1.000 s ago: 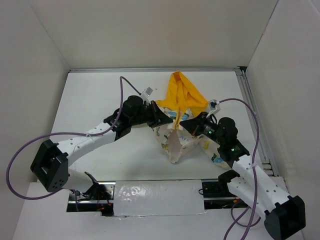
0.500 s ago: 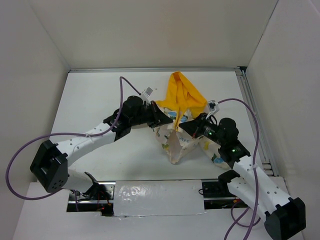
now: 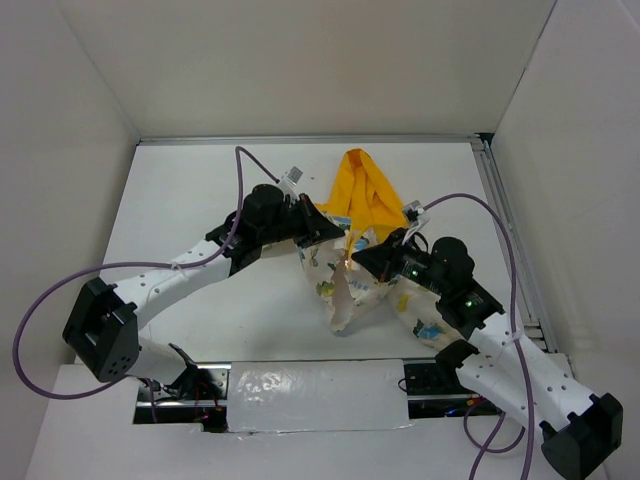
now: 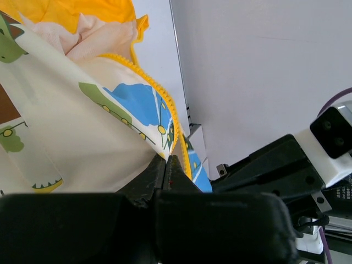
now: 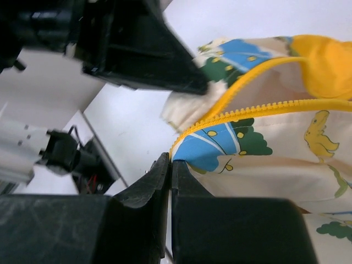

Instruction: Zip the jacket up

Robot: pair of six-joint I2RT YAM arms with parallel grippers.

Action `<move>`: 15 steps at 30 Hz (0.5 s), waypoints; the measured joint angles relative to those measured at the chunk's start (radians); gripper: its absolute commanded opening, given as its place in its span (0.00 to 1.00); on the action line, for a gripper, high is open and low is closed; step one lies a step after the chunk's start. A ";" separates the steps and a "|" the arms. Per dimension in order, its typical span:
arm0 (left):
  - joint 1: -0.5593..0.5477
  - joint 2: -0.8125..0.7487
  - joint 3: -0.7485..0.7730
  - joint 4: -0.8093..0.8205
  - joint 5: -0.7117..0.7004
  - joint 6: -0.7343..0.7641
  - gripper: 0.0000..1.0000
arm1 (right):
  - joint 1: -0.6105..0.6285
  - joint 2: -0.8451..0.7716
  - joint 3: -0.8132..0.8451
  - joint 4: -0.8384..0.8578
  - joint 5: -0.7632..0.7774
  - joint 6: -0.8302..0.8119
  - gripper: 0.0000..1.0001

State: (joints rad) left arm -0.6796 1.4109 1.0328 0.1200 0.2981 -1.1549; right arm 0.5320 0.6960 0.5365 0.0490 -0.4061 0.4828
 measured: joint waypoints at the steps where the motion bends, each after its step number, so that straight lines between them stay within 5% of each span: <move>1: 0.000 0.000 0.000 0.002 0.001 0.000 0.00 | 0.000 0.000 -0.002 0.005 0.030 0.009 0.00; 15: 0.000 -0.031 -0.025 0.008 0.005 -0.002 0.00 | 0.000 0.007 -0.039 0.086 0.179 0.085 0.00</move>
State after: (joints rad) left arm -0.6796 1.3800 1.0077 0.1280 0.3035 -1.1568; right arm 0.5323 0.7033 0.4976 0.1349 -0.2268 0.5682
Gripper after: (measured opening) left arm 0.033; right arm 0.050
